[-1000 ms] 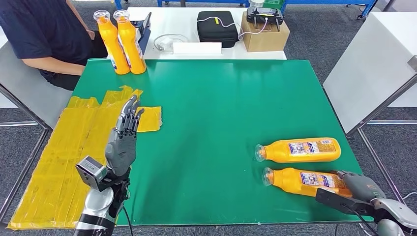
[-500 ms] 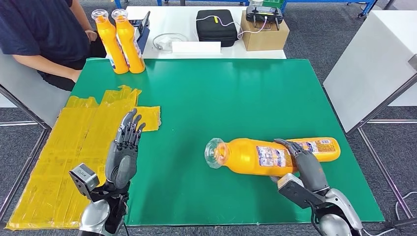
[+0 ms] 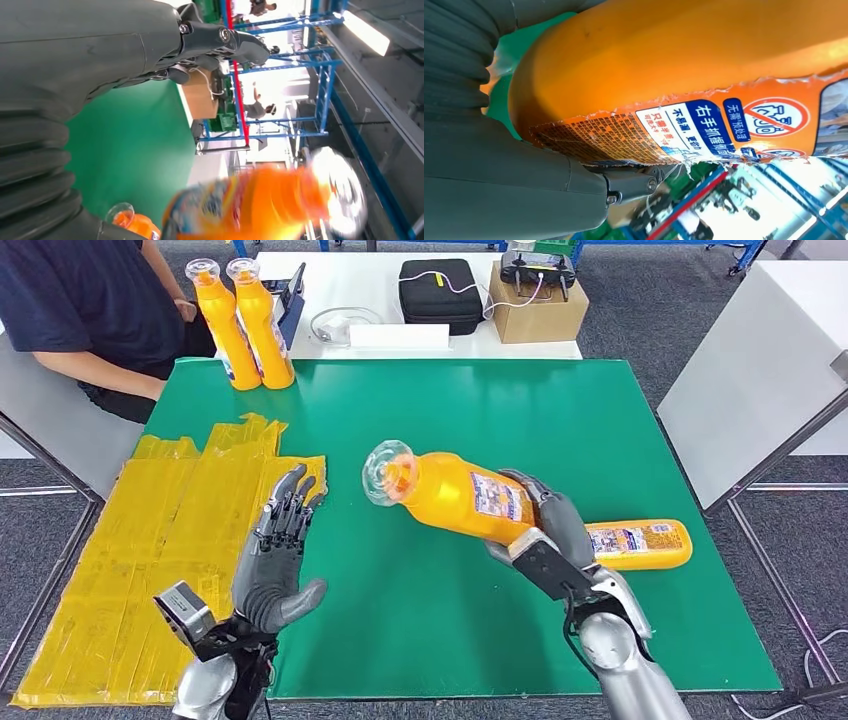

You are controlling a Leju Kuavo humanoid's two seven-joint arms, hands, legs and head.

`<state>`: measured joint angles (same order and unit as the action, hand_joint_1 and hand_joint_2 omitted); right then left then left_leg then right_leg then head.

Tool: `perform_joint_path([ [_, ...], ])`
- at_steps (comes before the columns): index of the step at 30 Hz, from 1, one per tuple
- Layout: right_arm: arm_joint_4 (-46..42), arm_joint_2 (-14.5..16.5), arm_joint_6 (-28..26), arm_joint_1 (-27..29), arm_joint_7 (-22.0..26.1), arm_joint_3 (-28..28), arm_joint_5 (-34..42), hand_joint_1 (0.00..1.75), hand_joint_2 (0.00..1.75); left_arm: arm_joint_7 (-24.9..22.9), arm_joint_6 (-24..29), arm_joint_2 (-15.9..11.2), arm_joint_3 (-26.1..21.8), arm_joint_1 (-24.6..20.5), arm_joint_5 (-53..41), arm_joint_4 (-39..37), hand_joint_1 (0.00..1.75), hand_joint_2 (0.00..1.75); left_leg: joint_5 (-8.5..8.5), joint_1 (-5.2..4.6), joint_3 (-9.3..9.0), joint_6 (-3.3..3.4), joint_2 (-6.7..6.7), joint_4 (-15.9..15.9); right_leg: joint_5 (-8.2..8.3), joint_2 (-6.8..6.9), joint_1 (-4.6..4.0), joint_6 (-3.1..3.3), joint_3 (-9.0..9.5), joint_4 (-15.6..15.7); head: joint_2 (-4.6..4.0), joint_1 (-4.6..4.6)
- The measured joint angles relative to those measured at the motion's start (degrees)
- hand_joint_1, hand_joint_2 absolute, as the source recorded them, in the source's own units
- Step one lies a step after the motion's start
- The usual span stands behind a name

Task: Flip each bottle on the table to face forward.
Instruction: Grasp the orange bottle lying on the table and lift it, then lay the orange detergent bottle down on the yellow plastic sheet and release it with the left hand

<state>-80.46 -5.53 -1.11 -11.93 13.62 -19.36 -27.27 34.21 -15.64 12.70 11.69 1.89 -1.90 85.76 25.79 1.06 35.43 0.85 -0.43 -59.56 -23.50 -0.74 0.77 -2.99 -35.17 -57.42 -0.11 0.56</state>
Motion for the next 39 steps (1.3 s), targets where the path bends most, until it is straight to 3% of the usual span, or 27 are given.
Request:
perform_joint_path([
  [11, 6.29, 7.54, -0.25, -1.98, -1.12, -12.87, -6.85, 1.75, 1.75, 0.91, 3.75, 0.60, 2.69, 0.08, -2.39, 2.26, 0.00, 1.75, 0.01, 0.07, 0.04, -0.02, -0.01, 0.01, -0.03, 0.00, -0.02, 0.03, -0.06, -0.01, 0.00, 0.01],
  [21, 6.18, 8.75, -1.43, -1.84, -2.57, -23.88, -9.23, 1.75, 1.75, 1.79, 4.40, 0.61, 1.53, 1.16, -2.08, 2.24, 0.03, 1.75, 0.01, 0.04, 0.06, -0.02, -0.06, 0.01, -0.03, 0.05, 0.01, 0.03, -0.07, 0.00, 0.00, 0.03],
  [25, 6.04, 8.53, -1.87, -2.11, -2.88, -25.68, -9.13, 1.75, 1.75, 2.29, 4.06, 0.60, 1.18, 1.66, -2.91, 2.17, 1.75, 1.75, 0.01, 0.04, 0.05, -0.02, -0.04, 0.01, -0.03, 0.04, 0.01, 0.03, -0.08, 0.00, 0.00, 0.03],
  [35, 6.04, 7.96, -2.30, -2.54, -2.95, -26.78, -8.70, 1.75, 1.75, 3.27, 3.40, 0.59, 0.80, 1.93, -3.68, 2.09, 1.75, 1.75, 0.01, 0.04, 0.05, -0.02, -0.04, 0.01, -0.03, 0.04, 0.01, 0.03, -0.09, 0.00, 0.00, 0.03],
  [36, 6.04, 7.91, -2.43, -2.53, -2.97, -26.83, -8.72, 1.70, 1.75, 3.35, 3.38, 0.59, 0.79, 1.92, -3.68, 2.09, 1.75, 1.75, 0.01, 0.04, 0.05, -0.02, -0.04, 0.01, -0.03, 0.04, 0.01, 0.03, -0.09, 0.00, 0.00, 0.03],
  [39, 6.04, 7.61, -4.06, -2.47, -3.52, -26.91, -9.33, 0.39, 1.75, 3.57, 3.91, 0.59, 0.69, 1.89, -4.28, 2.09, 1.75, 1.75, 0.01, 0.04, 0.05, -0.02, -0.05, 0.01, -0.03, 0.04, 0.01, 0.03, -0.09, 0.00, 0.00, 0.03],
])
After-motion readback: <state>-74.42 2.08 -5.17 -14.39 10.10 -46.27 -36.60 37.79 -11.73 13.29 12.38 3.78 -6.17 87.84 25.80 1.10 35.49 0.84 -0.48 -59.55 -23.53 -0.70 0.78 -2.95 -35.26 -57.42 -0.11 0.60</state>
